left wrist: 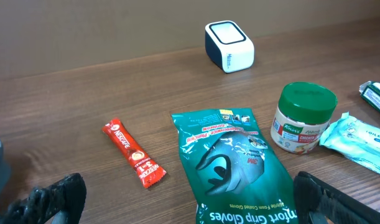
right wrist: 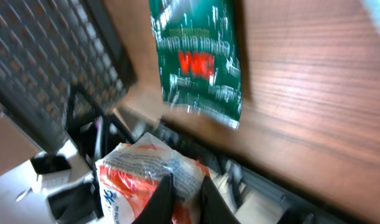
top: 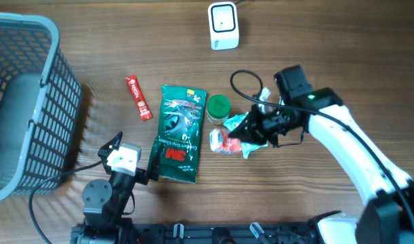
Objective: Scan the item barcode
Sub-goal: 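Lift the Kleenex pack and hold it in front of the scanner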
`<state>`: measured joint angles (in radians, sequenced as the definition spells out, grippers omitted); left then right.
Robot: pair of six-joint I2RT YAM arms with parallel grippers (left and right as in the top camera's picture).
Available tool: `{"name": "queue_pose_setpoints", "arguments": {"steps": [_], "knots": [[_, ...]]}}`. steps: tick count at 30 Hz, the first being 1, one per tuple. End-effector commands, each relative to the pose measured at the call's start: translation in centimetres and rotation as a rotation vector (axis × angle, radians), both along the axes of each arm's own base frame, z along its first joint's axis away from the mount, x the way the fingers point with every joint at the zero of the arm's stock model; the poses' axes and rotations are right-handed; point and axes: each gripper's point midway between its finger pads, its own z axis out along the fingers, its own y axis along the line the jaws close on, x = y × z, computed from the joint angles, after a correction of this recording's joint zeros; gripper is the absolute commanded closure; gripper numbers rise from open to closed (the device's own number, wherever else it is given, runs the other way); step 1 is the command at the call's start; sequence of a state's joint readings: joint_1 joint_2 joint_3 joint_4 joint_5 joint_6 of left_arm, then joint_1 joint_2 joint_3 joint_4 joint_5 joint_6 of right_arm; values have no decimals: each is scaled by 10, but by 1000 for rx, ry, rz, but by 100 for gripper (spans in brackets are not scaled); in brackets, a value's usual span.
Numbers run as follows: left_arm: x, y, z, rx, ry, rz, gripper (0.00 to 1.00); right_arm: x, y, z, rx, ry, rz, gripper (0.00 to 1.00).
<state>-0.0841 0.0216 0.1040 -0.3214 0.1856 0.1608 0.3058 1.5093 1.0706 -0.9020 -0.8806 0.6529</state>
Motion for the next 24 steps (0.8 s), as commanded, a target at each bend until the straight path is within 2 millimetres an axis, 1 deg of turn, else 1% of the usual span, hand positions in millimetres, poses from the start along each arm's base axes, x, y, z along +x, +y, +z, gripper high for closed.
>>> {"name": "queue_pose_setpoints", "arguments": {"steps": [1, 3, 4, 6, 8, 9, 11, 12, 14, 15, 17, 20, 23, 24], "knots": [[-1, -3, -1, 11, -2, -21, 0, 65, -30, 34, -221, -373, -168, 96], [-1, -3, -1, 11, -2, -21, 0, 103, -45, 48, -305, -565, -258, 96], [-1, -3, -1, 11, -2, -21, 0, 115, -48, 52, -325, -613, -290, 96], [-1, -3, -1, 11, -2, -21, 0, 129, -47, 58, -317, -670, -317, 96], [-1, -3, -1, 11, -2, -21, 0, 146, -48, 57, -330, -713, -346, 96], [-1, -3, -1, 11, -2, -21, 0, 156, -51, 52, -351, -729, -367, 96], [-1, -3, -1, 11, -2, -21, 0, 176, -53, 36, -394, -746, -391, 96], [-1, -3, -1, 11, -2, -21, 0, 186, -50, 24, -402, -763, -367, 96], [-1, -3, -1, 11, -2, -21, 0, 200, -45, 6, -407, -783, -346, 96], [-1, -3, -1, 11, -2, -21, 0, 211, -41, -3, -402, -803, -344, 96], [-1, -3, -1, 11, -2, -21, 0, 231, -36, -14, -390, -858, -353, 96], [-1, -3, -1, 11, -2, -21, 0, 263, -28, -11, -354, -1012, -373, 96], [-1, -3, -1, 11, -2, -21, 0, 286, -34, -10, -375, -1103, -456, 95], [-1, -3, -1, 11, -2, -21, 0, 297, -36, -8, -376, -1155, -498, 95]]}}
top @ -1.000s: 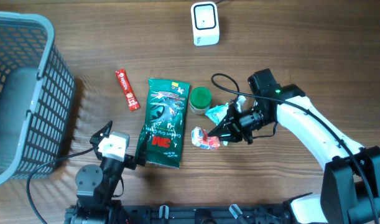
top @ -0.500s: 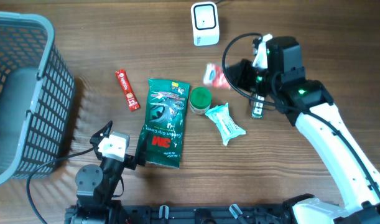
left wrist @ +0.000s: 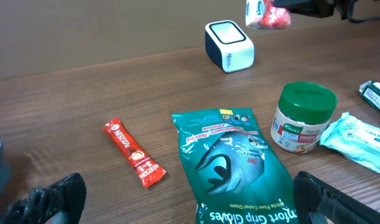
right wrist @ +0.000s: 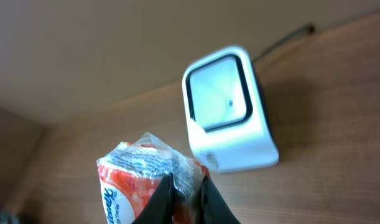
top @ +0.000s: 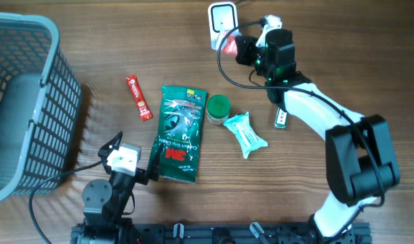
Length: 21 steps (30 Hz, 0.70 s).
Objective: Scan the item barcode
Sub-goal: 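Lift the Kleenex pack and hold it in front of the scanner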
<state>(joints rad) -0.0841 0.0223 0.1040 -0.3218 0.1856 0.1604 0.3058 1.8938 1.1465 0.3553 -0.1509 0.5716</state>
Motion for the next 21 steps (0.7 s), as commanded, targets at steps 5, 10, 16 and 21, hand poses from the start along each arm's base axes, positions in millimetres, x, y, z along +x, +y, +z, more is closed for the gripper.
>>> {"name": "queue_pose_setpoints", "arguments": {"steps": [5, 10, 16, 21], "knots": [[-1, -3, -1, 11, -4, -22, 0, 49, -11, 1, 7, -220, -126, 95], [-1, -3, -1, 11, -4, -22, 0, 87, -3, 11, -1, -285, -142, 95], [-1, -3, -1, 11, -4, -22, 0, 105, -7, 0, -40, -297, -184, 95], [-1, -3, -1, 11, -4, -22, 0, 106, -8, -11, -61, -280, -188, 95]]}}
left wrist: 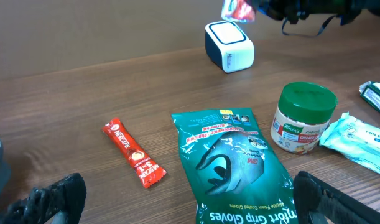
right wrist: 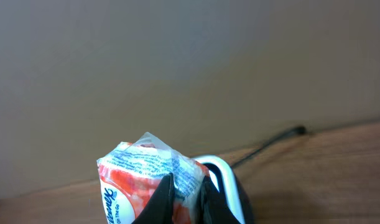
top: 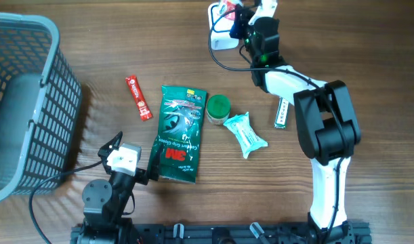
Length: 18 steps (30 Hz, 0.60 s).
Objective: Scan the item barcode
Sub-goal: 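Lift the Kleenex pack and hold it in front of the scanner, then carry the Kleenex pack to the far right and release it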
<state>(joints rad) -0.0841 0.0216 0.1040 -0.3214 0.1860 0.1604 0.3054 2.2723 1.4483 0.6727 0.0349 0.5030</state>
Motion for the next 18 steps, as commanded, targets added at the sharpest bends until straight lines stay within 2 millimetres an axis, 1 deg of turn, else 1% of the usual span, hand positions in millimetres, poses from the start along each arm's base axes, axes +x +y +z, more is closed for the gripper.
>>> {"name": "queue_pose_setpoints", "arguments": {"steps": [1, 3, 5, 6, 7, 9, 11, 13, 14, 15, 18], "knots": [[-1, -3, -1, 11, -2, -21, 0, 7, -6, 4, -20, -30, -29, 96], [-1, -3, -1, 11, -2, -21, 0, 7, -9, 17, -19, -52, -33, 96], [-1, -3, -1, 11, -2, -21, 0, 4, -15, 38, -21, -53, -42, 95], [-1, -3, -1, 11, -2, -21, 0, 1, -26, 54, -26, -41, -58, 96], [-1, -3, -1, 11, -2, -21, 0, -1, -42, 65, -36, -22, -100, 96], [-1, -3, -1, 11, -2, -21, 0, -6, -78, 79, -63, 20, -211, 96], [-1, -3, -1, 11, -2, -21, 0, -19, -135, 90, -110, 94, -378, 96], [-1, -3, -1, 11, -2, -21, 0, -36, -193, 93, -154, 172, -527, 96], [-1, -3, -1, 11, -2, -21, 0, -50, -237, 88, -186, 233, -635, 96], [-1, -3, -1, 11, -2, -21, 0, -59, -263, 82, -208, 272, -706, 96], [-1, -3, -1, 11, -2, -21, 0, -104, -363, 50, -267, 449, -936, 96]]}}
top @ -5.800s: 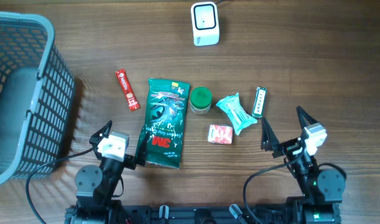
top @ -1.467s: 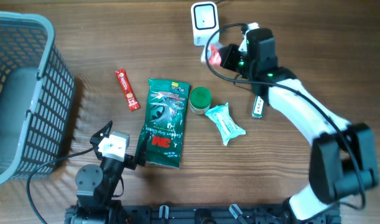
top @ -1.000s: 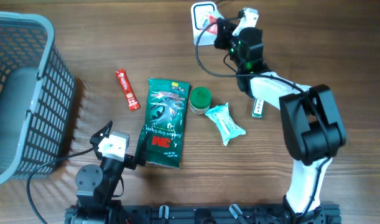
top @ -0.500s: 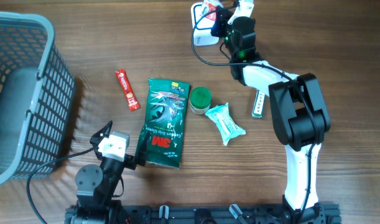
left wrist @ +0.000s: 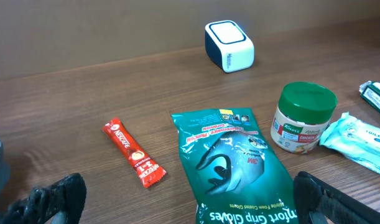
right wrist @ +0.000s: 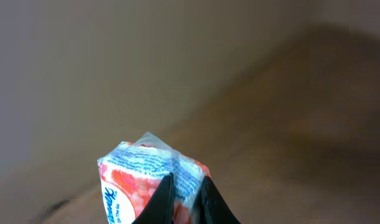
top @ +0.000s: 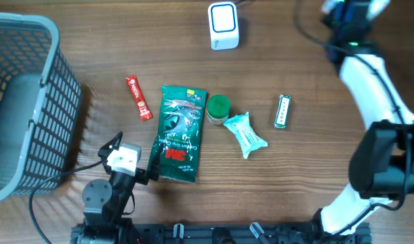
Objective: Scan the item barcode
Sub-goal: 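Carry the Kleenex pack to the far right and release it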
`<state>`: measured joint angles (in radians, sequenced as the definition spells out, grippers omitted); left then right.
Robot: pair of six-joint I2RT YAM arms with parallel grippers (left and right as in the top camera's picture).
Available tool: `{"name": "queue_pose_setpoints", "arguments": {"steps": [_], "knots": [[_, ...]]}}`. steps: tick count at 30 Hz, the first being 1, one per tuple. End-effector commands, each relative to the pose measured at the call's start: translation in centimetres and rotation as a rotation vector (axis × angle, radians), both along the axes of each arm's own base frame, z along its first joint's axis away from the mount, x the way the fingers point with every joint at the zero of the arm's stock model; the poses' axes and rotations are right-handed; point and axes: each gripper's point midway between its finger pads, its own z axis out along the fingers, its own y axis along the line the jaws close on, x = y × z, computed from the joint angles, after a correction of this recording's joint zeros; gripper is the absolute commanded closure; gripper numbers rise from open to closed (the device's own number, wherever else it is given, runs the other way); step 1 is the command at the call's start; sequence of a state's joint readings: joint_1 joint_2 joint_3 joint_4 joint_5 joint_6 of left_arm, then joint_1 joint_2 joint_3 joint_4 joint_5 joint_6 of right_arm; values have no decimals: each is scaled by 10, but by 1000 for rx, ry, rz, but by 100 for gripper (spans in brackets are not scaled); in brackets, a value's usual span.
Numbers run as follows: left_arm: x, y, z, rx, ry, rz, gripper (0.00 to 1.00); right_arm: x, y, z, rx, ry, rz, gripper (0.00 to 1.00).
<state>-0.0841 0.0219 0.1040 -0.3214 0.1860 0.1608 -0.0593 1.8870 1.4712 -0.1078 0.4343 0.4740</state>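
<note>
The white barcode scanner (top: 223,26) with a dark base stands at the back middle of the table and also shows in the left wrist view (left wrist: 229,46). My right gripper (right wrist: 185,186) is shut on a red-and-white plastic packet (right wrist: 140,177) and holds it in the air. In the overhead view that gripper (top: 342,12) is a blur at the back right, well to the right of the scanner. My left gripper (left wrist: 190,196) stays open at the front edge, its fingers (left wrist: 53,198) wide apart with nothing between them.
A grey basket (top: 24,102) fills the left side. A red Nescafe sachet (top: 138,97), a green 3M glove pouch (top: 179,132), a green-lidded jar (top: 217,108), a teal tissue pack (top: 246,134) and a small green stick pack (top: 282,111) lie mid-table.
My right gripper was holding the packet over the scanner; it is now at the table's back right corner, well away from the scanner. The left arm has not moved.
My right gripper first held the packet low over mid-table beside the jar and tissue pack. Then it was just right of the scanner, then directly at the scanner's top. Now it holds the packet far to the right. The left gripper stayed open throughout.
</note>
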Motion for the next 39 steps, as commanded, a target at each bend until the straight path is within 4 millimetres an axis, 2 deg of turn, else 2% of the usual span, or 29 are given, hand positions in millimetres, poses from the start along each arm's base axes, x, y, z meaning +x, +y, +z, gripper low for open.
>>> {"name": "queue_pose_setpoints", "arguments": {"steps": [1, 2, 5, 6, 8, 9, 10, 12, 14, 15, 16, 18, 19, 21, 22, 23, 25, 27, 29, 31, 35, 38, 39], "knots": [[-1, -3, -1, 11, -3, -21, 0, -45, -96, -26, -55, 128, -256, 96], [-1, -3, -1, 11, -3, -21, 0, -59, -126, -38, -48, 166, -316, 96], [-1, -3, -1, 11, -3, -21, 0, -101, -192, -80, -5, 277, -447, 96], [-1, -3, -1, 11, -3, -21, 0, -114, -207, -96, 15, 316, -477, 96], [-1, -3, -1, 11, -3, -21, 0, -145, -237, -142, 89, 413, -525, 96], [-1, -3, -1, 11, -3, -21, 0, -155, -245, -155, 117, 436, -538, 96], [-1, -3, -1, 11, -3, -21, 0, -160, -250, -160, 138, 436, -542, 94], [-1, -3, -1, 11, -3, -21, 0, -158, -254, -154, 178, 396, -516, 57], [-1, -3, -1, 11, -3, -21, 0, -142, -246, -128, 208, 321, -437, 2], [-1, -3, -1, 11, -3, -21, 0, -135, -240, -117, 218, 291, -404, 1], [-1, -3, -1, 11, -3, -21, 0, -122, -224, -87, 244, 220, -322, 0], [-1, -3, -1, 11, -3, -21, 0, -110, -198, -53, 278, 151, -222, 0], [-1, -3, -1, 11, -3, -21, 0, -104, -178, -32, 302, 115, -158, 0], [-1, -3, -1, 11, -3, -21, 0, -96, -113, 3, 388, 87, 41, 0], [-1, -3, -1, 11, -3, -21, 0, -96, -81, 12, 444, 89, 112, 0], [-1, -3, -1, 11, -3, -21, 0, -101, -47, 12, 516, 129, 148, 0], [-1, -3, -1, 11, -3, -21, 0, -108, -12, 2, 575, 206, 168, 0], [-1, -3, -1, 11, -3, -21, 0, -120, 51, -28, 626, 377, 250, 0], [-1, -3, -1, 11, -3, -21, 0, -130, 94, -53, 595, 504, 364, 0], [-1, -3, -1, 11, -3, -21, 0, -142, 143, -87, 515, 647, 520, 0], [-1, -3, -1, 11, -3, -21, 0, -159, 175, -139, 418, 827, 534, 0], [-1, -3, -1, 11, -3, -21, 0, -169, 176, -168, 395, 926, 512, 0], [-1, -3, -1, 11, -3, -21, 0, -171, 174, -170, 390, 940, 504, 0]]}}
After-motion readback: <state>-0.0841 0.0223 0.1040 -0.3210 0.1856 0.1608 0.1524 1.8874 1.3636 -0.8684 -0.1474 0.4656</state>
